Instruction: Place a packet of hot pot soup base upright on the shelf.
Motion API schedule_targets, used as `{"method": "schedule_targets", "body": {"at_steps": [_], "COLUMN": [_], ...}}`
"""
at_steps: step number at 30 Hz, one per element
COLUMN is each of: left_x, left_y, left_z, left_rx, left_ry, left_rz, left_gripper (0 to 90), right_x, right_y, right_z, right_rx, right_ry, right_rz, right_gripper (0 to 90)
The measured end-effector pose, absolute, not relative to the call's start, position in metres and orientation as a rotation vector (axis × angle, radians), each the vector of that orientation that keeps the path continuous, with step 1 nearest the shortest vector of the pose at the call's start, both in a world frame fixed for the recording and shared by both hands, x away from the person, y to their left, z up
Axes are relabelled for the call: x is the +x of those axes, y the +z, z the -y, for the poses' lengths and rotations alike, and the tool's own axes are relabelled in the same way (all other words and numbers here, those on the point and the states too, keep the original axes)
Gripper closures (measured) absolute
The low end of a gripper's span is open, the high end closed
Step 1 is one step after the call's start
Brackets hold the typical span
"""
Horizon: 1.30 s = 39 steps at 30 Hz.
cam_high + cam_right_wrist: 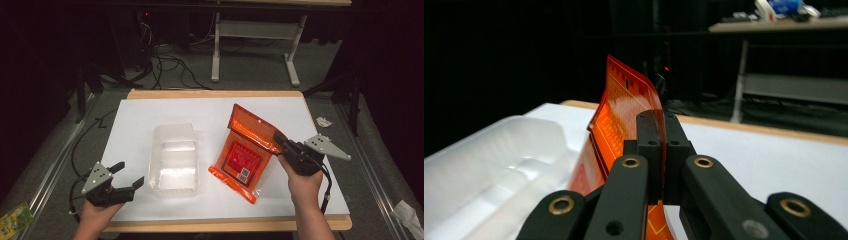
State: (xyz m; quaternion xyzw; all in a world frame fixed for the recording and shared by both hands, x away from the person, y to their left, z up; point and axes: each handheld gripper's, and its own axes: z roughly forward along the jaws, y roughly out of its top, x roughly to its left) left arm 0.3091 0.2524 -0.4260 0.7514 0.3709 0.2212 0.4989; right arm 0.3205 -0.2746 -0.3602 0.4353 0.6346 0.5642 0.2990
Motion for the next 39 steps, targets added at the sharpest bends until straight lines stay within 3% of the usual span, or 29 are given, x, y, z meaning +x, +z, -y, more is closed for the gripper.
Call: {"method": "schedule_targets", "body": {"at_steps": [20,39], "left_x": [0.303,0.316], "left_y": [-0.414,-0.379], "left_z": [-0.239,-0.178], "left_rx": [1.780,1.752], "left_ry": [0.499,0.399], "left_rz": [-0.875,-0.783], "left_gripper": [14.8,18.1], "right_x": [0.275,0.250], "right_y": [-0.329,-0.315], "right_z": [0.251,0.230], "right_rx": [0.913,0.746], "right_ry": [1.623,1.718], "right_rz": [-1.726,-1.774], "right_gripper": [90.0,90.0]}}
